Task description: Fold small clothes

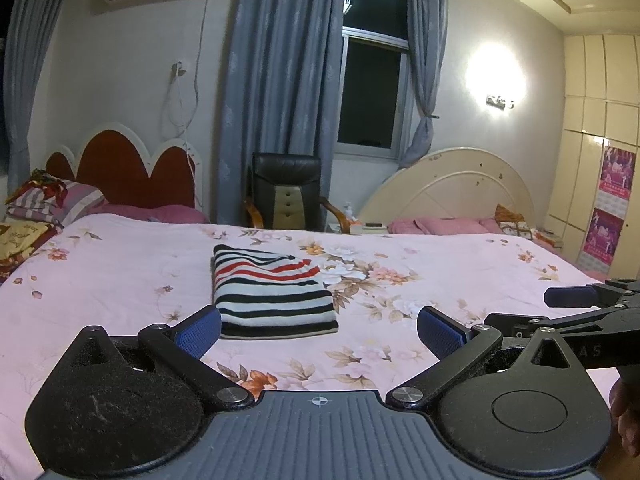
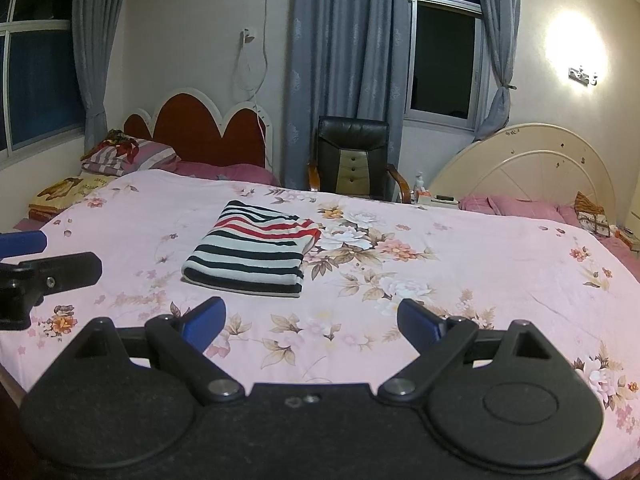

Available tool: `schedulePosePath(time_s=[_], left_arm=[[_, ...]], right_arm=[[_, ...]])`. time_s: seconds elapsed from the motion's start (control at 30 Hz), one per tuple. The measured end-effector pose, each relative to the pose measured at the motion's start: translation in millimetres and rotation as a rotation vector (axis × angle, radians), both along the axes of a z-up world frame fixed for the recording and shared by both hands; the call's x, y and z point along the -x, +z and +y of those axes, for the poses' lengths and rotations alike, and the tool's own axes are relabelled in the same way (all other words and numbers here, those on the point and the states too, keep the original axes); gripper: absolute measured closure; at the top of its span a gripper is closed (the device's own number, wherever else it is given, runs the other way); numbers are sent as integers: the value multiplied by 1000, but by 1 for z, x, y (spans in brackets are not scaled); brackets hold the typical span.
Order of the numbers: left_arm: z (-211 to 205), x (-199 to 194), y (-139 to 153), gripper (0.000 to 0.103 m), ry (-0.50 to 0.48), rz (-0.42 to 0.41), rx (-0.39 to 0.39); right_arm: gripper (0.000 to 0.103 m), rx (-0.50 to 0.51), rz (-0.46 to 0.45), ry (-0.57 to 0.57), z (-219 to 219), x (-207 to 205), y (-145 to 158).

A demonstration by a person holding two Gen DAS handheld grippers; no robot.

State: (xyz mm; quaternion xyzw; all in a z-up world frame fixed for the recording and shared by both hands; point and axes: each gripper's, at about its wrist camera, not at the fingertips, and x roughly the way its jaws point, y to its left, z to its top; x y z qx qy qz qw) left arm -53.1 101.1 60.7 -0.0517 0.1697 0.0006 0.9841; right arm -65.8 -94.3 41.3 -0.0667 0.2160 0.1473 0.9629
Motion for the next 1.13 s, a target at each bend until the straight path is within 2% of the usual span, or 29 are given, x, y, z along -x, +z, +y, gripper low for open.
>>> schedulePosePath(time_s=[0.73,0.9,1.13], left_arm=[[4,-2,-1,0,-4,-13,-8],[3,-2,0,0,-3,-24,-41],[7,2,3,0,2,-36,-45]], right_arm=[[10,12,3,2,-2,-4,1],[10,13,2,5,-1,-3,1],[10,13,1,18,0,-5,2]])
